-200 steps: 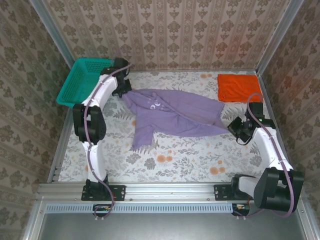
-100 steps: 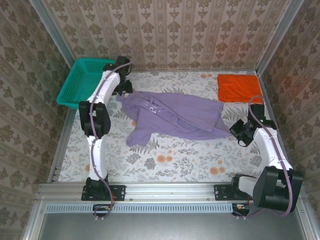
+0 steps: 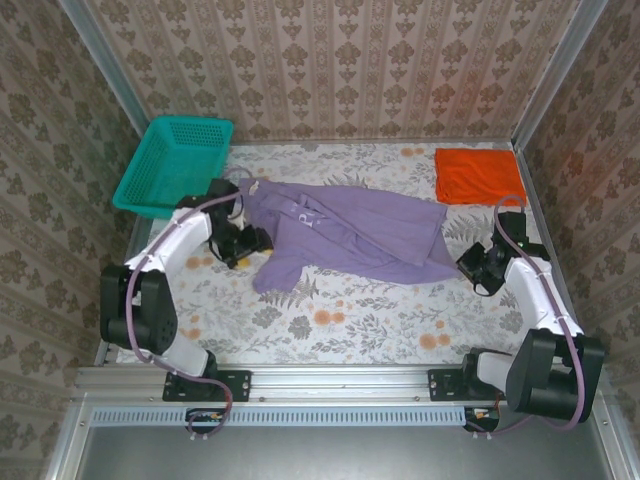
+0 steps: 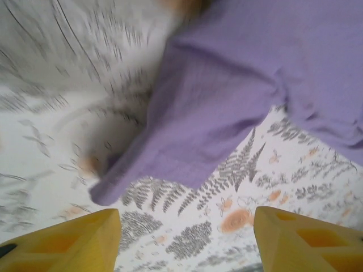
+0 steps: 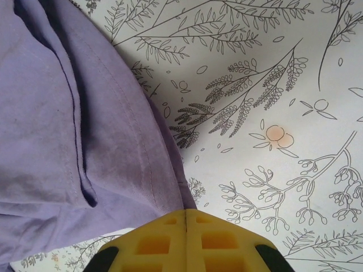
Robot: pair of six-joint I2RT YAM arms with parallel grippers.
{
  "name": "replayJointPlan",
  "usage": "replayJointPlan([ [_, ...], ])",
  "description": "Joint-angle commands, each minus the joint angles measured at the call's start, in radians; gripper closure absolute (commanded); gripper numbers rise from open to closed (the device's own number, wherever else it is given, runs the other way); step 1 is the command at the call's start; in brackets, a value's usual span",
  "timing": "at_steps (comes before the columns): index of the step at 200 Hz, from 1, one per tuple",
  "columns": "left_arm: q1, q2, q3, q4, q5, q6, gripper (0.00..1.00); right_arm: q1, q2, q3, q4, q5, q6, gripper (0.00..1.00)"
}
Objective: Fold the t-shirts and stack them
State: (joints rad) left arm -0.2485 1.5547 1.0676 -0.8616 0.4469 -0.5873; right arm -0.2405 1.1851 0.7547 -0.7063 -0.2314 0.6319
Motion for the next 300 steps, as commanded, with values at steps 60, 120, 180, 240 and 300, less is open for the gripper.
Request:
replayJointPlan([
  [60,-0.144,0.04,-0.081,0.17,0.05,-0.16,0.42,0.003,0.002,0.001,0.008,-0.031,-0.002,1.0],
  [120,-0.253,0.043,-0.05,0.166,-0.071,-0.289,0.36,0.013,-0.02,-0.016,0.007,-0.035,0.012,1.0],
  [180,-0.318,0.059,-0.173,0.335,-0.109,-0.508,0.37,0.036,-0.025,-0.016,0.005,-0.046,0.014,1.0],
  [240,-0.388,0.106,-0.193,0.332,-0.282,-0.54,0.73,0.04,-0.04,0.013,-0.021,-0.044,0.0,1.0],
  [300,-0.395,0.09,-0.15,0.275,-0.391,-0.419,0.71,0.055,-0.061,0.017,-0.019,-0.042,0.023,1.0],
])
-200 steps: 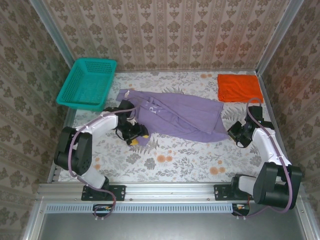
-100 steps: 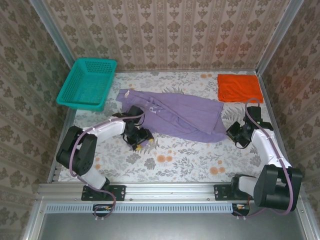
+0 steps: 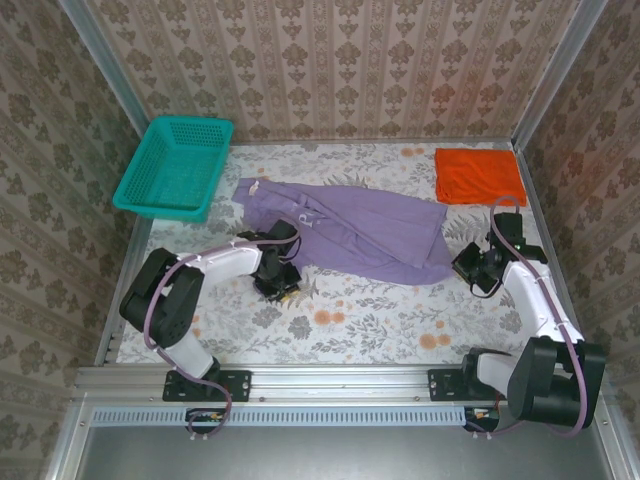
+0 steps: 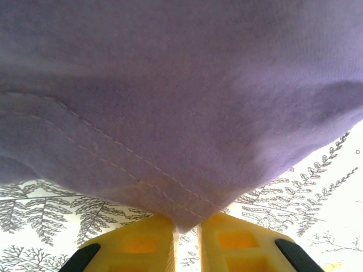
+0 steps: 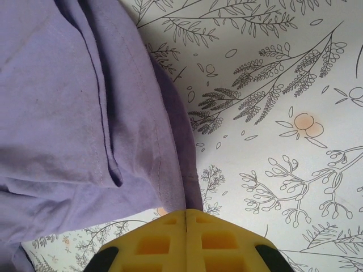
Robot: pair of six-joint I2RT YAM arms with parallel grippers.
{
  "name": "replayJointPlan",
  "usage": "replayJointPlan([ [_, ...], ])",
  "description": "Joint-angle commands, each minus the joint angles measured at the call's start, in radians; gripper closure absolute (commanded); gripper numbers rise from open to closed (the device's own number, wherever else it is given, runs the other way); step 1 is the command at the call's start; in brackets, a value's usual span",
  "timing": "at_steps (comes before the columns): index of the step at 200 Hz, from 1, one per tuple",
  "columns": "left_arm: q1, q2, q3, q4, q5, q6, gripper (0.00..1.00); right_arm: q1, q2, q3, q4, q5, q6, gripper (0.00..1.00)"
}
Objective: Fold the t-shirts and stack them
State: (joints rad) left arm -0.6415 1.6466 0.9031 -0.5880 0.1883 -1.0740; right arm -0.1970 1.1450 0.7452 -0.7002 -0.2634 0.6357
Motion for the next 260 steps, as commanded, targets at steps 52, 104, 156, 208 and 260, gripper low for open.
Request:
replayJointPlan([
  [52,-0.018,-0.052,0.006,-0.011,-0.181,0.112,0.63,0.021,-0.019,0.021,-0.018,-0.007,0.026,1.0],
  [104,-0.024,0.018,0.024,0.002,-0.181,0.142,0.88,0.025,-0.009,0.025,-0.012,-0.009,0.027,1.0],
  [156,-0.081,0.005,0.221,-0.126,0.114,0.355,1.0,0.024,-0.004,0.059,-0.03,0.007,-0.004,1.0],
  [208,-0.286,0.142,0.301,-0.363,0.447,0.579,0.7,0.026,0.03,0.048,-0.008,0.013,-0.004,1.0],
  [260,-0.176,0.025,0.339,-0.346,0.303,0.494,0.18,0.026,0.038,0.067,-0.018,0.024,-0.006,1.0],
])
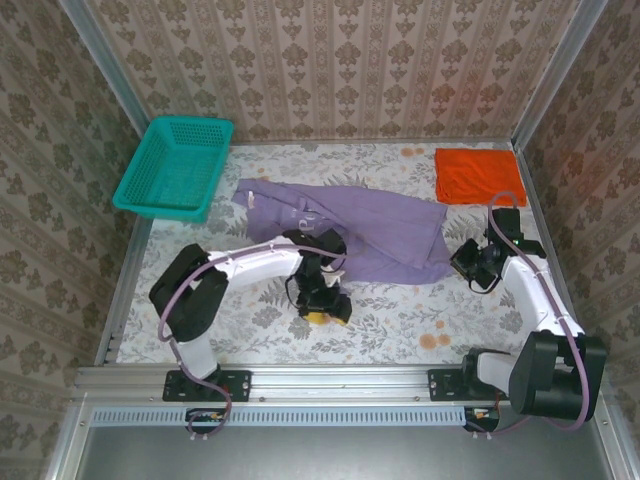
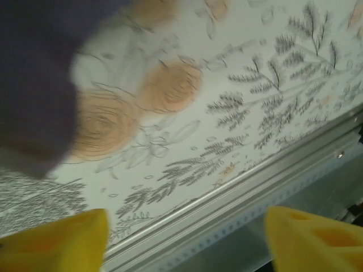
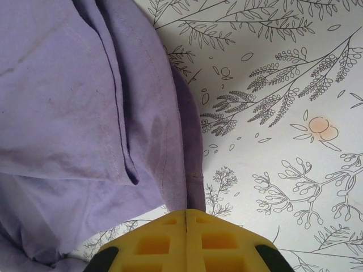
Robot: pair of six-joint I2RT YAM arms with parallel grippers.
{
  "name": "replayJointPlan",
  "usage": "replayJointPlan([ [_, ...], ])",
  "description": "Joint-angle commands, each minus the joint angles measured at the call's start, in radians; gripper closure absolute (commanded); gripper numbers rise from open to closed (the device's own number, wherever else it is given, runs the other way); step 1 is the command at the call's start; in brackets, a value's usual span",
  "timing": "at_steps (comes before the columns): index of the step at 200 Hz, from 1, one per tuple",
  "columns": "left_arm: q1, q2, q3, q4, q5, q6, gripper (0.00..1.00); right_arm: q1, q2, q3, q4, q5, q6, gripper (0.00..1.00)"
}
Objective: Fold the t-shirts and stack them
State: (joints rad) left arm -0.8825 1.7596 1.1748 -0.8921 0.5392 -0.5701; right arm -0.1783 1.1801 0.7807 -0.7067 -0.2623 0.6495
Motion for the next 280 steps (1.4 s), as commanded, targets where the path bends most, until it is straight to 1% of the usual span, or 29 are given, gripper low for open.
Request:
replayJointPlan([
  [1,0.073,-0.088,0.068,-0.04,-0.048,-0.013,0.18,0.007,0.003,0.032,-0.012,0.023,-0.02,1.0],
  [22,0.185,-0.185,0.041,0.044,-0.053,-0.11,0.21,0.007,-0.003,0.043,-0.023,0.02,-0.02,1.0],
  [40,0.304,-0.274,-0.034,0.099,-0.079,-0.205,0.35,0.008,-0.015,0.041,-0.026,0.02,-0.018,1.0],
  [56,0.387,-0.34,-0.12,0.121,-0.115,-0.274,0.46,0.008,-0.025,0.029,-0.018,0.016,-0.011,1.0],
  [65,0.419,-0.369,-0.171,0.143,-0.127,-0.304,0.5,0.01,-0.028,0.024,-0.016,0.013,-0.007,1.0],
  [69,0.459,-0.379,-0.191,0.156,-0.131,-0.319,0.52,0.01,-0.028,0.021,-0.016,0.011,-0.006,1.0],
  [78,0.496,-0.396,-0.241,0.198,-0.14,-0.354,0.56,0.012,-0.03,0.017,-0.014,0.011,-0.003,1.0],
  [94,0.539,-0.383,-0.279,0.277,-0.137,-0.393,0.58,0.013,-0.031,0.01,-0.008,0.009,0.001,1.0],
  [120,0.55,-0.258,-0.209,0.314,-0.13,-0.378,0.57,0.016,-0.024,0.009,-0.004,0.006,0.0,1.0],
  [129,0.551,-0.212,-0.184,0.317,-0.141,-0.372,0.55,0.016,-0.019,0.011,-0.003,0.005,-0.002,1.0],
  [159,0.557,-0.077,-0.122,0.351,-0.156,-0.368,0.54,0.016,-0.005,0.014,0.0,-0.005,-0.005,1.0],
  [175,0.553,-0.026,-0.095,0.366,-0.165,-0.373,0.54,0.016,-0.004,0.018,0.003,-0.008,-0.005,1.0],
  [192,0.548,0.027,-0.072,0.378,-0.182,-0.373,0.52,0.016,-0.007,0.016,0.004,-0.008,-0.005,1.0],
  [209,0.537,0.08,-0.041,0.372,-0.185,-0.362,0.53,0.016,-0.008,0.017,0.007,-0.011,-0.004,1.0],
  [228,0.522,0.118,-0.014,0.331,-0.254,-0.329,0.61,0.016,-0.009,0.019,0.008,-0.01,-0.006,1.0],
  [234,0.522,0.126,-0.011,0.323,-0.275,-0.319,0.66,0.016,-0.01,0.018,0.009,-0.009,-0.007,1.0],
  [251,0.525,0.147,0.004,0.292,-0.336,-0.28,0.83,0.016,-0.01,0.02,0.011,-0.004,-0.011,1.0],
  [252,0.527,0.149,0.006,0.292,-0.343,-0.275,0.83,0.016,-0.01,0.02,0.011,-0.004,-0.012,1.0],
  [267,0.548,0.169,0.034,0.251,-0.382,-0.227,1.0,0.015,-0.008,0.023,0.011,0.004,-0.02,1.0],
  [280,0.574,0.166,0.05,0.221,-0.404,-0.183,1.0,0.014,-0.005,0.029,0.009,0.01,-0.03,1.0],
])
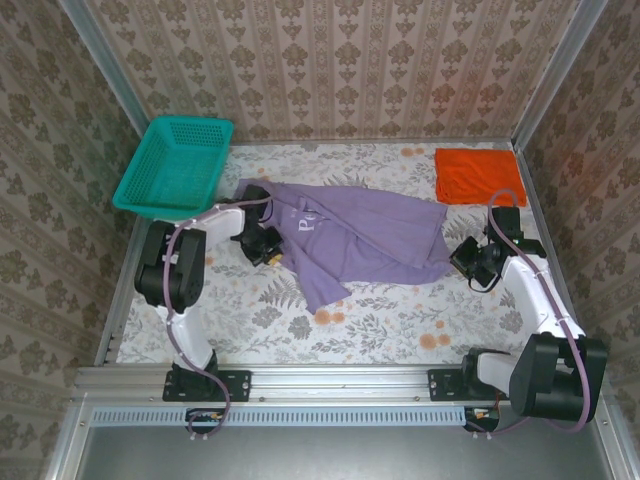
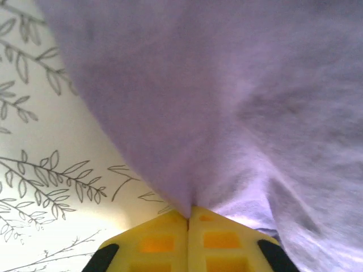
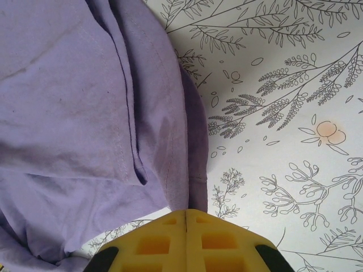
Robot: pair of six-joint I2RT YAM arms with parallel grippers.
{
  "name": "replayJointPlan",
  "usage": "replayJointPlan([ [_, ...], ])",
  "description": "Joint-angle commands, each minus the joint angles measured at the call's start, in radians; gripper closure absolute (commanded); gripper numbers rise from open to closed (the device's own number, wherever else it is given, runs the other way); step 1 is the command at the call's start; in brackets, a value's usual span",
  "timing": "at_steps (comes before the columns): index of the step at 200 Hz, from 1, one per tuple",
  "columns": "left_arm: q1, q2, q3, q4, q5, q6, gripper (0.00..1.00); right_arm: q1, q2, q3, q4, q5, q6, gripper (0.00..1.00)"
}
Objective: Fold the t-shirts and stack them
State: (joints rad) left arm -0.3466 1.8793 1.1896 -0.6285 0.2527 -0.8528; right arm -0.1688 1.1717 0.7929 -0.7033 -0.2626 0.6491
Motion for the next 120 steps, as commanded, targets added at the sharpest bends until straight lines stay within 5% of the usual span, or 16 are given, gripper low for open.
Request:
replayJointPlan([
  [1,0.04,0.045,0.036,-0.046,-0.12,0.104,1.0,0.005,0.003,0.017,0.005,0.01,-0.03,1.0],
  [45,0.121,-0.084,0.105,-0.213,-0.278,0.287,1.0,-0.007,0.027,0.03,-0.016,0.064,-0.07,1.0],
  [120,0.23,-0.178,0.199,-0.394,-0.379,0.433,0.99,-0.012,0.076,-0.049,0.009,0.152,-0.008,1.0],
])
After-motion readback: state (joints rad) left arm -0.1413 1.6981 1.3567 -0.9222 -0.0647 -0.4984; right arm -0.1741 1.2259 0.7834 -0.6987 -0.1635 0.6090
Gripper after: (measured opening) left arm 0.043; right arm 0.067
